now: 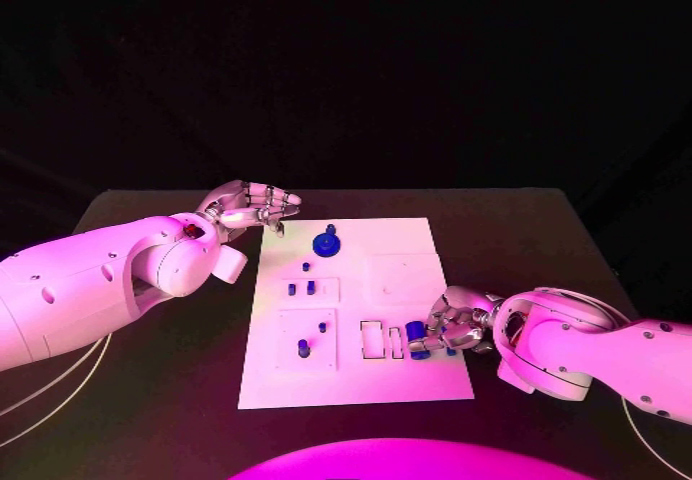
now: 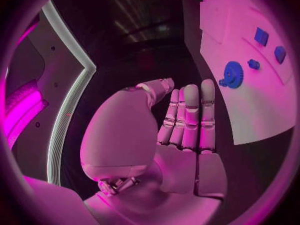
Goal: Assemble the parts on the task board
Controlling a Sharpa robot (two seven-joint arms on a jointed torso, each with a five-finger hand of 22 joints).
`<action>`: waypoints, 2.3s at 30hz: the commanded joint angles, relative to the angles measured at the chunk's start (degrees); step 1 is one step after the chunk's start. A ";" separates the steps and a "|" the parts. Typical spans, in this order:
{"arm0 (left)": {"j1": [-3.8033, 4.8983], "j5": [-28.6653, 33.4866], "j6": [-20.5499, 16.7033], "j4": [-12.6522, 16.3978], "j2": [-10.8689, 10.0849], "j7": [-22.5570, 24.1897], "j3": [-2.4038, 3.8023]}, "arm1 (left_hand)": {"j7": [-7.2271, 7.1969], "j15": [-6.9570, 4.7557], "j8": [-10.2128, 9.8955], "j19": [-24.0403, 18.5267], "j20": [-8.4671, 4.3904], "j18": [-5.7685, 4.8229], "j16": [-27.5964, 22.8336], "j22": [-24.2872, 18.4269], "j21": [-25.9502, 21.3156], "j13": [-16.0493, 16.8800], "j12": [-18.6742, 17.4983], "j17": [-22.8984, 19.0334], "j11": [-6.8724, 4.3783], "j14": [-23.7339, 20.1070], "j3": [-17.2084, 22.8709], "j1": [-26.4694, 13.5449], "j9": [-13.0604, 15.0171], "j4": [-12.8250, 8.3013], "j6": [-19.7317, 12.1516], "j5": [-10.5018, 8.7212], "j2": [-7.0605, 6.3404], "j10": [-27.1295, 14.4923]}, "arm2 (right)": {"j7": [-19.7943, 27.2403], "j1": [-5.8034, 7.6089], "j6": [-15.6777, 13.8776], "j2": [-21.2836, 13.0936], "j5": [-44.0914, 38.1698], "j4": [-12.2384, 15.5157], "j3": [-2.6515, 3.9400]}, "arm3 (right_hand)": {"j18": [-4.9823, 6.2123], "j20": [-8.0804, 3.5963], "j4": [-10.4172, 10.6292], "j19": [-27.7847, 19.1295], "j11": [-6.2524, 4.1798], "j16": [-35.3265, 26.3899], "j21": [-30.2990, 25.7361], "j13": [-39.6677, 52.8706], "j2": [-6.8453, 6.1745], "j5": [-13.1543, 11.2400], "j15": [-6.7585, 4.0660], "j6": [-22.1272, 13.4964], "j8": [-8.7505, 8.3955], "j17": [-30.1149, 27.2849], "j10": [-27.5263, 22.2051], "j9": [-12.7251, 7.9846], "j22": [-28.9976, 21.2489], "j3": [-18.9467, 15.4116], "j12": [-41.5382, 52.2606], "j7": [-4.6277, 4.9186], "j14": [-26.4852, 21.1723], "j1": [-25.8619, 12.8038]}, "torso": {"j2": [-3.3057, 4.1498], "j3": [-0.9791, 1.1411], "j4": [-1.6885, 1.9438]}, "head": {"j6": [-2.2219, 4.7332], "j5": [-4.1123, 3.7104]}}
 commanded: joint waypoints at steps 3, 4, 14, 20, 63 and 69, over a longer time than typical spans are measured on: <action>0.03 0.14 1.17 0.14 0.02 0.23 0.04 | 0.08 0.15 0.29 -0.23 0.29 0.85 0.10 -0.20 -0.35 -0.12 0.26 -0.07 -0.01 -0.38 -0.28 -0.81 0.10 0.44 -0.37 -0.06 0.02 -0.43 | -1.91 -0.59 3.88 0.62 -2.38 -0.63 -0.24 | -1.16 -0.41 -0.09 0.30 -0.34 0.34 0.32 0.48 0.79 0.22 -0.65 0.85 0.51 7.34 0.05 0.48 0.49 -0.49 -0.11 -0.47 4.65 0.05 | -0.04 -0.06 0.01 | -0.21 0.06; 0.03 0.15 1.17 0.14 0.01 0.21 0.04 | 0.08 0.15 0.29 -0.23 0.29 0.85 0.10 -0.20 -0.35 -0.12 0.26 -0.07 -0.01 -0.38 -0.28 -0.81 0.10 0.44 -0.37 -0.06 0.02 -0.43 | -2.05 -0.64 3.90 0.69 -2.62 -0.72 -0.24 | -1.15 -0.44 -0.11 0.30 -0.38 0.34 0.28 0.52 0.97 0.21 -0.69 0.90 0.60 7.32 0.08 0.62 0.49 -0.49 -0.11 -0.52 4.65 0.26 | -0.03 -0.07 0.00 | -0.21 0.04; 0.03 0.15 1.15 0.16 -0.01 0.14 0.04 | 0.07 0.16 0.32 -0.22 0.30 0.85 0.12 -0.25 -0.42 -0.13 0.28 -0.08 -0.01 -0.38 -0.29 -0.91 0.10 0.55 -0.38 -0.06 0.07 -0.45 | -2.57 -0.83 1.11 1.05 -3.43 -1.34 -0.24 | -1.17 -1.00 -1.36 0.42 -1.03 0.27 -0.02 1.11 4.61 0.37 -1.28 0.84 1.05 7.29 0.45 2.77 0.81 1.63 -0.31 -1.16 4.64 10.35 | -0.04 -0.05 0.01 | 0.13 -0.02; 0.03 0.15 1.16 0.15 -0.01 0.10 0.04 | 0.07 0.16 0.32 -0.22 0.30 0.85 0.12 -0.25 -0.42 -0.13 0.28 -0.08 -0.01 -0.38 -0.29 -0.91 0.10 0.55 -0.38 -0.06 0.07 -0.45 | -2.24 -0.85 -2.12 0.92 -1.44 -1.13 -0.24 | -1.24 -1.22 -1.76 0.59 -1.25 0.33 0.21 1.40 4.75 0.43 -1.49 1.07 0.66 7.59 0.58 2.92 1.15 3.86 -0.32 -1.37 4.70 13.74 | -0.04 -0.06 -0.02 | 0.30 -0.11; 0.04 -0.09 0.94 0.14 0.33 0.10 0.04 | 0.02 0.14 0.39 -0.16 0.33 0.87 0.18 -0.41 -0.63 -0.19 0.36 -0.10 -0.05 -0.41 -0.26 -0.91 0.10 0.65 -0.48 -0.03 0.13 -0.55 | 0.35 1.26 -6.63 5.51 13.06 0.76 -0.02 | -1.15 -1.54 -0.22 0.45 -1.61 0.19 -0.47 1.59 3.99 0.26 -1.81 2.58 0.43 7.19 1.01 3.30 1.06 5.85 -0.45 -1.75 4.62 13.05 | -0.05 -0.10 0.00 | 1.02 0.18; 0.04 -0.12 0.94 0.19 0.36 0.08 0.04 | 0.02 0.14 0.39 -0.16 0.33 0.87 0.18 -0.41 -0.63 -0.19 0.36 -0.10 -0.05 -0.41 -0.26 -0.91 0.10 0.65 -0.48 -0.03 0.13 -0.55 | 0.06 0.74 -7.06 6.17 13.46 0.61 -0.04 | -1.17 -1.54 -0.21 0.48 -1.60 0.18 -0.40 1.56 3.95 0.26 -1.81 2.61 0.40 7.19 1.00 3.33 1.12 5.87 -0.49 -1.74 4.62 12.80 | -0.07 -0.03 -0.01 | 1.20 0.26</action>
